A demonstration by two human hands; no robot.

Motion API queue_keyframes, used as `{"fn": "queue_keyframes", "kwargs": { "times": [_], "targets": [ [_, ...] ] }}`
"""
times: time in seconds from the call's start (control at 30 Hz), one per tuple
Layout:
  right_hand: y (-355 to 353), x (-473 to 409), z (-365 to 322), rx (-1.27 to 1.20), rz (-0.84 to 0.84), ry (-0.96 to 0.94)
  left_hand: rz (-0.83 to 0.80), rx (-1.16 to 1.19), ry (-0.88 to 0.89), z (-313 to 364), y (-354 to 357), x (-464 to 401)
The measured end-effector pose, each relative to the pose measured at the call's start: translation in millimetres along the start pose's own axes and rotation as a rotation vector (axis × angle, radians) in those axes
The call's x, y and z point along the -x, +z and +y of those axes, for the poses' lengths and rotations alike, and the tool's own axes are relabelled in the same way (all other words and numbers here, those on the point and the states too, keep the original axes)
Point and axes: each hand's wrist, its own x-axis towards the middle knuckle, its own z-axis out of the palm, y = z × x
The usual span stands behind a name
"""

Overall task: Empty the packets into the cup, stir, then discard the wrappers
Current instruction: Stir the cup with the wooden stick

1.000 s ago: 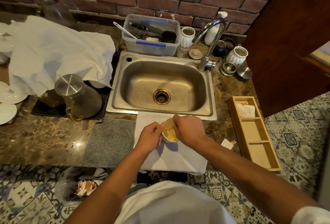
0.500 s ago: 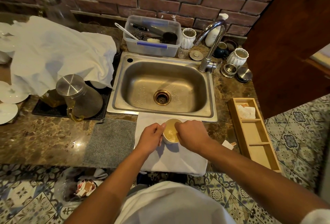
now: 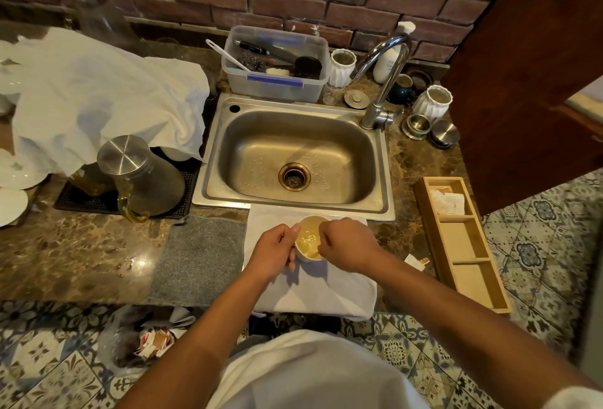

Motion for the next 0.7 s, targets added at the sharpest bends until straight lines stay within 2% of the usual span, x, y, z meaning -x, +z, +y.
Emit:
{"fn": "queue_keyframes", "kwargs": {
  "times": [0.1,0.23,0.43,0.53,0.7],
  "targets": [
    [-3,-2,18,-0.356,0.025,0.136,0.013,0.015,-0.003,0,2,0],
    [-1,9,46,-0.726,0.171,0.317,0.025,0.012,-0.009,-1,2,0],
    [13,19,56,-0.619,0.207,0.278,0.036,-0.002,-0.03,-1,4,2],
    [14,27,66,-0.719,0.24,0.312,0.056,-0.045,-0.02,-1,3,3],
    [18,56,102,-0.819,0.399,0.29,0.075,-0.023,-0.028,3,3,7]
  ]
}}
